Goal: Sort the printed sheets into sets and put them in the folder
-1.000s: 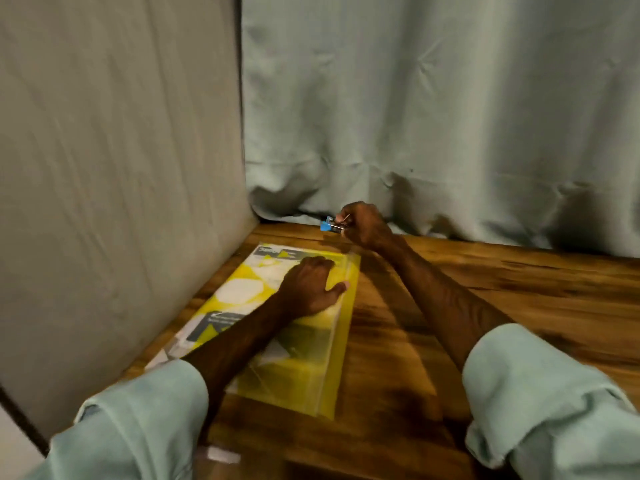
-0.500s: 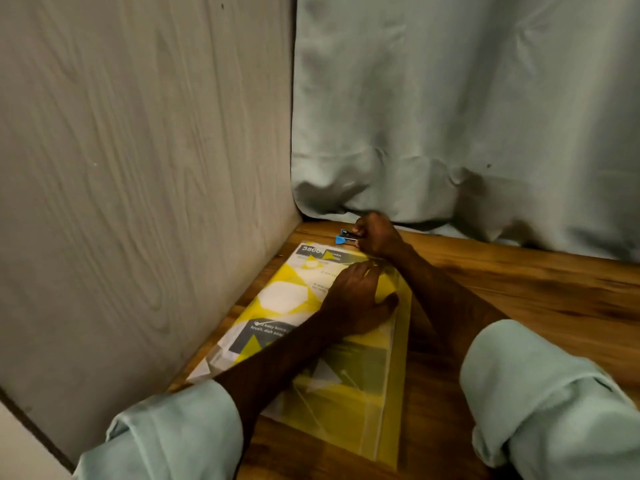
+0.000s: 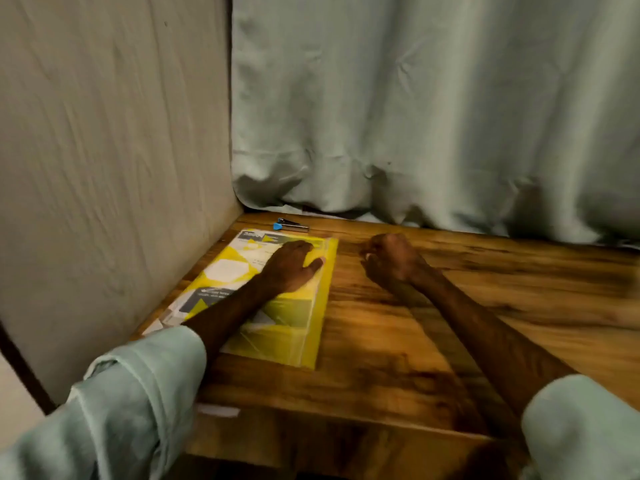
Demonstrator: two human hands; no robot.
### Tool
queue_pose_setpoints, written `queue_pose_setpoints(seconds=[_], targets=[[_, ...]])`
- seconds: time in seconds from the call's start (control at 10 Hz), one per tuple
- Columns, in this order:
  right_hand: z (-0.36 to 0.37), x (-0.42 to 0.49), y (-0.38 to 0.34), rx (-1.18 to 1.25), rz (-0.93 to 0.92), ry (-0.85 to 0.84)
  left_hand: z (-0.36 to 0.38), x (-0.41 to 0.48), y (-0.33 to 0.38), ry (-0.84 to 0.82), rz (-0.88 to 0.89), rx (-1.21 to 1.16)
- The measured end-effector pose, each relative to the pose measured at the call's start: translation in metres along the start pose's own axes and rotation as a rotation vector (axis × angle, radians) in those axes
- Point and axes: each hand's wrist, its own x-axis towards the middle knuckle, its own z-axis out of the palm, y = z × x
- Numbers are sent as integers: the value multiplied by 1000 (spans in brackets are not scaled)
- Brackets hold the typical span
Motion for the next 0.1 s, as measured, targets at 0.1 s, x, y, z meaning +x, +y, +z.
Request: queue_pose_setpoints(seconds=[0.1], targets=[[-26, -56, 17, -12, 115, -12, -10, -4, 24, 96, 7, -74]])
